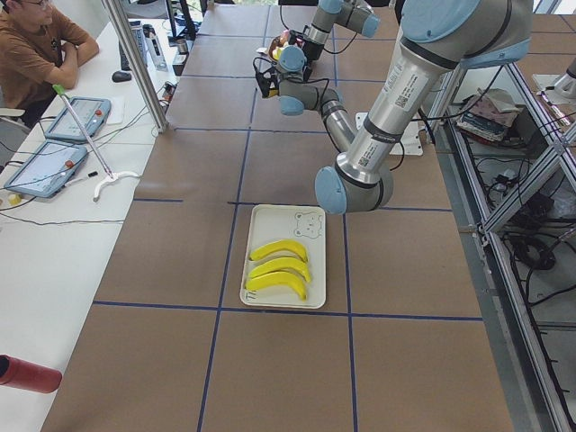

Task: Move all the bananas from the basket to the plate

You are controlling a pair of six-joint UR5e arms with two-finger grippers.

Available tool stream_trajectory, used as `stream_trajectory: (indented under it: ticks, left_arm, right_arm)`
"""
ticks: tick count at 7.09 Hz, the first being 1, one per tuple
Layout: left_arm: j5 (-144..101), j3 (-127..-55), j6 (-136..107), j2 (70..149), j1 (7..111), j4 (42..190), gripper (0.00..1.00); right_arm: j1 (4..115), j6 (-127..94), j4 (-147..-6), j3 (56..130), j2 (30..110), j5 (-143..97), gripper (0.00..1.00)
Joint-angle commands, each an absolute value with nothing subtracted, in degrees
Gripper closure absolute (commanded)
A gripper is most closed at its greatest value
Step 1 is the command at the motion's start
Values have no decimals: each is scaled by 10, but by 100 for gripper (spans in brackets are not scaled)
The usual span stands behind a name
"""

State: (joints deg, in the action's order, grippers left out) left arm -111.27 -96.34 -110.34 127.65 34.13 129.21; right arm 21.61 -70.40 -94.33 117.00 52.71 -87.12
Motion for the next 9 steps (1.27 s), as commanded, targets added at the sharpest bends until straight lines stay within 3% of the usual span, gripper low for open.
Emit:
stream_trajectory:
  ticks: [1,4,7,9]
  left_arm:
    - [-1113,-963,-1100,1274,341,1288,100]
    - [-1117,-973,-1023,1245,358,1156,100]
    - [-1114,-1050,-860,1191,391,938,100]
    - [-1112,-1065,-797,1111,402,918,100]
  right_arm:
    - [217,-704,-945,1183,531,-873,0]
    - [221,-703,-946,1229,561,-879,0]
    - [224,-702,-945,1242,578,-881,0]
    - [224,-702,-945,1242,583,-880,0]
